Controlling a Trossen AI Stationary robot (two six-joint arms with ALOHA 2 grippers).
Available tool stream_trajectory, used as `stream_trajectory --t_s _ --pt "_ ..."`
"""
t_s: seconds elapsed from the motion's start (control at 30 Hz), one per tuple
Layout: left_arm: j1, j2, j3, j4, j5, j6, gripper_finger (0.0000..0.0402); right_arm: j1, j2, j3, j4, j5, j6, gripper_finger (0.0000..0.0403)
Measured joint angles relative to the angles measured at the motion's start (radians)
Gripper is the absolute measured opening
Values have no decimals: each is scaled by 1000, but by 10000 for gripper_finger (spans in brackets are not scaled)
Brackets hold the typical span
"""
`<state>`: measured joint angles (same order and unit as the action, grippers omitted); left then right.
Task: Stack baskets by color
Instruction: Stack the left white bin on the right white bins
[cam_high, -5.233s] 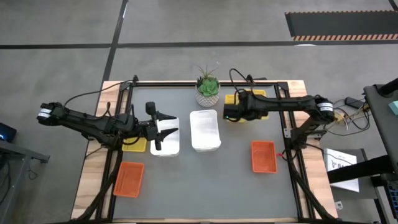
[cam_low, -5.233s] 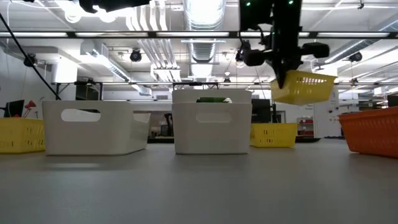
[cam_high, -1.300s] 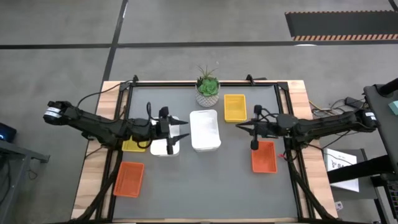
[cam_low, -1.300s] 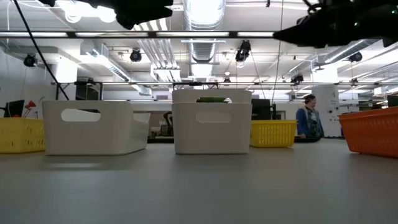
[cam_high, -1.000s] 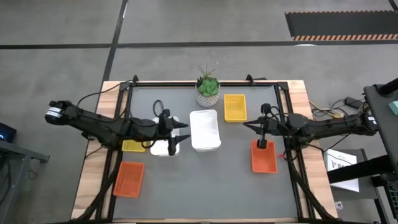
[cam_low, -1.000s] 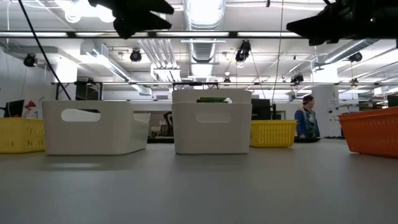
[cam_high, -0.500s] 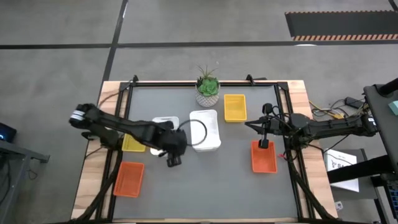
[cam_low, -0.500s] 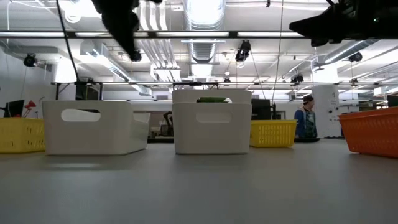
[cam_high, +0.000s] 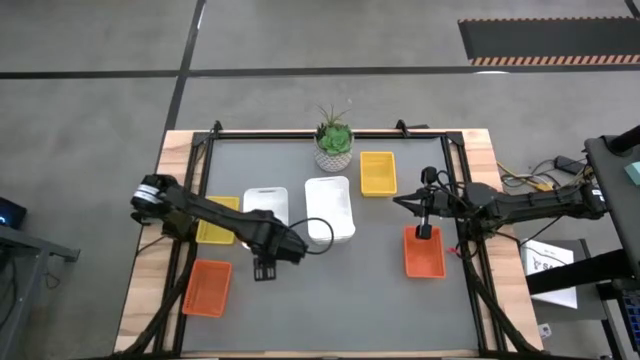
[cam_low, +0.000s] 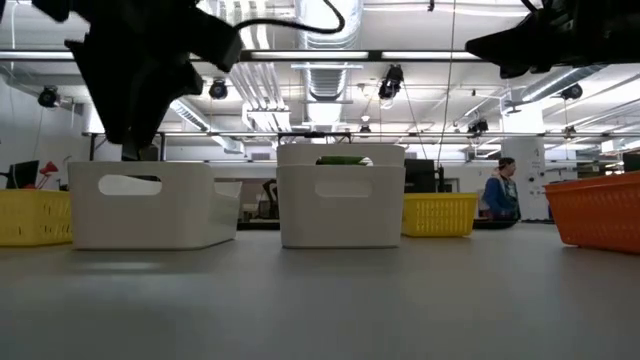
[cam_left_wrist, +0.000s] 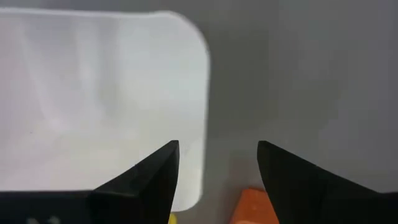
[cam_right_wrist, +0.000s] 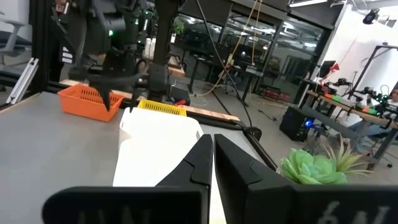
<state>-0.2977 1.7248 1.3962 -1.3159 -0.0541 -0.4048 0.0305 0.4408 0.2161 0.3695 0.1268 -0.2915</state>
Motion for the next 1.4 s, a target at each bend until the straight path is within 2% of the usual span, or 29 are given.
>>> stream_trajectory --t_s 0.17,0.27,0.47,0.67,0.83,1.0,1.2,1.4 --pt "0 -1 -78 89 -4 5 196 0 0 0 0 0 4 9" --pt "0 -1 -128 137 -7 27 180 0 0 0 0 0 4 9" --pt "0 0 -178 171 -11 27 118 0 0 0 0 0 4 9" --pt "0 -5 -179 172 -25 28 19 0 0 0 1 0 7 9" --pt "-2 -19 -174 164 -25 24 1 0 0 0 1 0 12 9" --pt "-7 -35 -73 42 -65 17 0 0 0 0 1 1 12 9" --pt "-12 -39 118 -130 -120 2 0 0 0 0 1 1 15 9" --pt "-31 -40 281 -169 -164 -6 0 0 0 0 0 1 21 9"
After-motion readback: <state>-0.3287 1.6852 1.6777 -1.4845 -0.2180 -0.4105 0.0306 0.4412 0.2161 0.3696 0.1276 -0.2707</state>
